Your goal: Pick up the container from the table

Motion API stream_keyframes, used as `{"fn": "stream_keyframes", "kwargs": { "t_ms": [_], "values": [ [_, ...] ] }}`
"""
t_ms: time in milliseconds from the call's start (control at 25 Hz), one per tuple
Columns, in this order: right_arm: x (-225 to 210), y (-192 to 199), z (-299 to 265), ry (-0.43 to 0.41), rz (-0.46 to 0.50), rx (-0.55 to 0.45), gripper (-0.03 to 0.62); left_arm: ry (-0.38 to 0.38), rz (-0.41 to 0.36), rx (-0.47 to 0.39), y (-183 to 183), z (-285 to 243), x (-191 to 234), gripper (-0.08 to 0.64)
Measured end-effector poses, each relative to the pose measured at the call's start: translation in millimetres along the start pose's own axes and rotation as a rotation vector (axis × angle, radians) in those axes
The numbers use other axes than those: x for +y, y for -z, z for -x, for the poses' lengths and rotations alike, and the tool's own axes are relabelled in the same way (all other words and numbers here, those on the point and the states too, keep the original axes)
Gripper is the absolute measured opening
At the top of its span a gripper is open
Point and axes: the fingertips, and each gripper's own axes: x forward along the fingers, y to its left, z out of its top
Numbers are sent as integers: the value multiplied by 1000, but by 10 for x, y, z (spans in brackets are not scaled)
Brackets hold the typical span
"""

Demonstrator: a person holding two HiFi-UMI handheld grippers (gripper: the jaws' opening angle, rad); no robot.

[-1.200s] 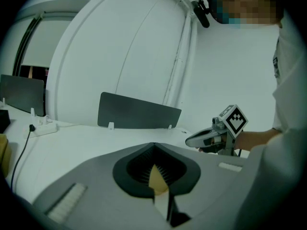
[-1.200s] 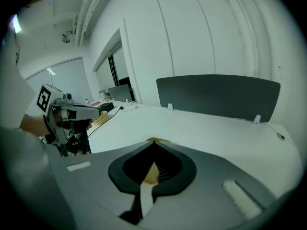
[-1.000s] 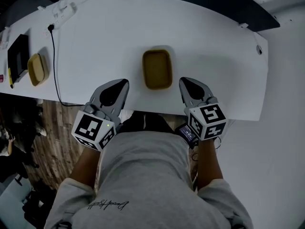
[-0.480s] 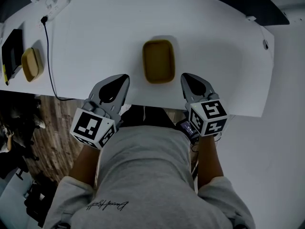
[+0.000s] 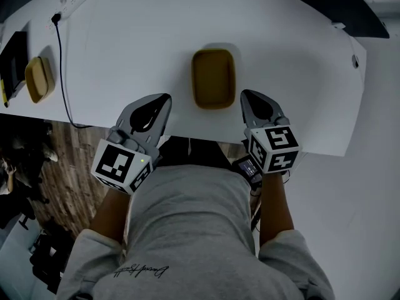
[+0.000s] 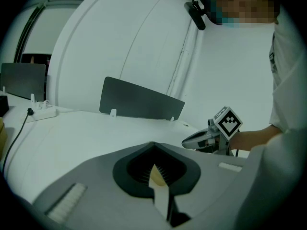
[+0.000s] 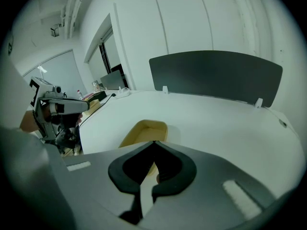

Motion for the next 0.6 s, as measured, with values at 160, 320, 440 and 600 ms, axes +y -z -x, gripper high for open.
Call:
{"fn": "stream_keyframes", "kwargs": {
  "t_ms": [160, 320, 440, 600],
  "values": [
    [3, -2, -111, 3, 16, 9, 17, 2, 2, 9, 24, -15, 57, 2],
    [-38, 63, -238, 2, 14, 30, 29, -2, 9, 17, 71, -73, 99, 2],
    [-86, 129, -311, 8, 9, 49, 49, -5, 15, 20, 95, -108, 118, 2],
    [-87, 193, -400, 16, 0, 76, 70, -3, 23, 29, 133, -103, 158, 2]
  ]
}}
